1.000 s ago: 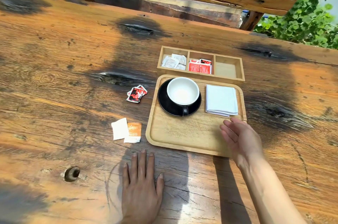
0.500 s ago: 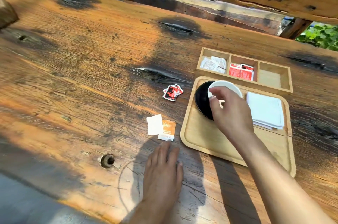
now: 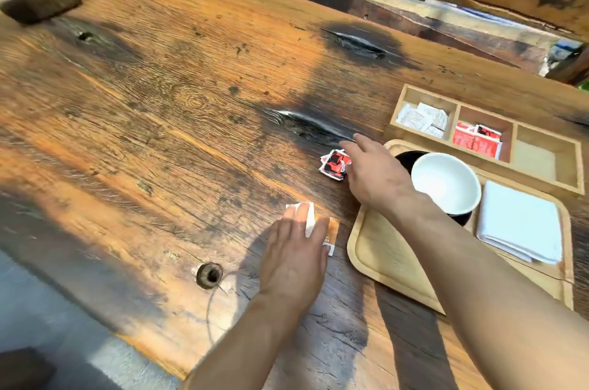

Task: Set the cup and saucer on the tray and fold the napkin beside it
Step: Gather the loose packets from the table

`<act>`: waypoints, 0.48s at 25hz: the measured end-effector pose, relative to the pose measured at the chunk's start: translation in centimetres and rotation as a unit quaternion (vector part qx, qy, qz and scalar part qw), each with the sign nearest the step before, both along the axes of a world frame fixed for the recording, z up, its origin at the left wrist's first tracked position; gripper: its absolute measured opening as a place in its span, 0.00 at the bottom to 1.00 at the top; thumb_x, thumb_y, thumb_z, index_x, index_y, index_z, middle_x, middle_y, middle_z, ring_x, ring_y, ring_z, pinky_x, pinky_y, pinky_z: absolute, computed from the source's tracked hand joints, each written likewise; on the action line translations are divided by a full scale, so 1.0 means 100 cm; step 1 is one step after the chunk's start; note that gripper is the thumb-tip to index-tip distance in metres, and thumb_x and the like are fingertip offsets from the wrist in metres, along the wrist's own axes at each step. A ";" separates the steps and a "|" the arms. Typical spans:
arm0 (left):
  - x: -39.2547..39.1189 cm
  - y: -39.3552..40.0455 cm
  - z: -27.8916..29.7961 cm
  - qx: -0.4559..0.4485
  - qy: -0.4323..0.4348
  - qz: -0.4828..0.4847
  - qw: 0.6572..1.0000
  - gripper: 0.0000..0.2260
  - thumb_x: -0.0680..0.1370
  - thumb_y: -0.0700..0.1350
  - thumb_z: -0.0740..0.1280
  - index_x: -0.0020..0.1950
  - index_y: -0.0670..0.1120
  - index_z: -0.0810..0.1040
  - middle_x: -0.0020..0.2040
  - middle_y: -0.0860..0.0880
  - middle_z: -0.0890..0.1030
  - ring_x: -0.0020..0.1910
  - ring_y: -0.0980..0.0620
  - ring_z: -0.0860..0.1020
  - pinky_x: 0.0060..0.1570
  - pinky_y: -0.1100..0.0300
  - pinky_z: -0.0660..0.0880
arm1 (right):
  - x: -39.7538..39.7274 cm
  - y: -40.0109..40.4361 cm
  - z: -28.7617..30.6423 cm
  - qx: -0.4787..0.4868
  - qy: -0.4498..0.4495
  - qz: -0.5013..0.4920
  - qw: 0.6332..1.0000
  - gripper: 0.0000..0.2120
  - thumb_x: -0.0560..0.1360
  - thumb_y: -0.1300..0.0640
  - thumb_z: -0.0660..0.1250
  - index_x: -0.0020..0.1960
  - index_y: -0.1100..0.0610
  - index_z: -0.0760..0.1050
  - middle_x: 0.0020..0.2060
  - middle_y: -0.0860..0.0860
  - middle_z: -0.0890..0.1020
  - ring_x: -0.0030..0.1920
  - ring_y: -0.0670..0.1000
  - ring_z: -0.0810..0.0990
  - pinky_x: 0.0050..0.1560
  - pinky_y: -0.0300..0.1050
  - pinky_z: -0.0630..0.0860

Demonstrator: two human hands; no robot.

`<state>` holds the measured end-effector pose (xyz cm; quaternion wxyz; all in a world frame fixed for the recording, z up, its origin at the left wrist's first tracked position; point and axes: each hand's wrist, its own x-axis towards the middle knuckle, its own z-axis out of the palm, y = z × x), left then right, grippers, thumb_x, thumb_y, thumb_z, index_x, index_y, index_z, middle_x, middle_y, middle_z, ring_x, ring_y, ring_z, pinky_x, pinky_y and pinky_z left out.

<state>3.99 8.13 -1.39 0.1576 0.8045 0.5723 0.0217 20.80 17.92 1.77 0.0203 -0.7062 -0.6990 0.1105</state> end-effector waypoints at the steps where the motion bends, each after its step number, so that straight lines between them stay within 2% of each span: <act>1: 0.001 0.004 -0.001 -0.001 0.001 -0.006 1.000 0.20 0.80 0.51 0.58 0.72 0.53 0.63 0.74 0.45 0.64 0.72 0.40 0.62 0.72 0.47 0.57 | 0.001 0.007 -0.003 -0.021 0.003 -0.001 1.000 0.23 0.78 0.58 0.58 0.72 0.55 0.62 0.72 0.57 0.66 0.71 0.59 0.64 0.67 0.54 0.68; 5: 0.005 0.014 -0.005 -0.044 0.019 -0.034 0.998 0.25 0.80 0.56 0.58 0.75 0.54 0.55 0.77 0.47 0.58 0.76 0.43 0.55 0.73 0.47 0.54 | 0.004 0.030 -0.015 -0.082 0.002 0.003 0.997 0.27 0.78 0.57 0.59 0.76 0.52 0.56 0.75 0.54 0.61 0.73 0.59 0.61 0.69 0.55 0.65; 7: 0.006 0.015 -0.006 -0.065 0.034 -0.046 0.996 0.27 0.79 0.56 0.60 0.76 0.53 0.56 0.78 0.47 0.57 0.76 0.43 0.53 0.74 0.48 0.53 | 0.005 0.039 -0.018 -0.111 -0.006 0.014 0.994 0.31 0.77 0.59 0.61 0.77 0.51 0.53 0.76 0.52 0.59 0.74 0.57 0.59 0.70 0.54 0.64; 9: 0.005 0.016 -0.006 -0.063 0.026 -0.047 0.997 0.25 0.79 0.53 0.63 0.74 0.52 0.60 0.78 0.48 0.58 0.76 0.44 0.53 0.73 0.48 0.56 | 0.006 0.044 -0.020 -0.136 -0.011 0.021 0.990 0.33 0.76 0.60 0.61 0.77 0.51 0.53 0.75 0.52 0.62 0.73 0.57 0.61 0.70 0.54 0.65; 12: 0.002 0.018 -0.006 -0.042 0.023 -0.052 0.998 0.20 0.78 0.42 0.63 0.71 0.50 0.67 0.76 0.49 0.61 0.75 0.45 0.57 0.69 0.50 0.64 | 0.006 0.046 -0.021 -0.122 -0.019 0.016 0.992 0.31 0.74 0.60 0.63 0.74 0.51 0.59 0.67 0.55 0.72 0.67 0.59 0.69 0.64 0.53 0.70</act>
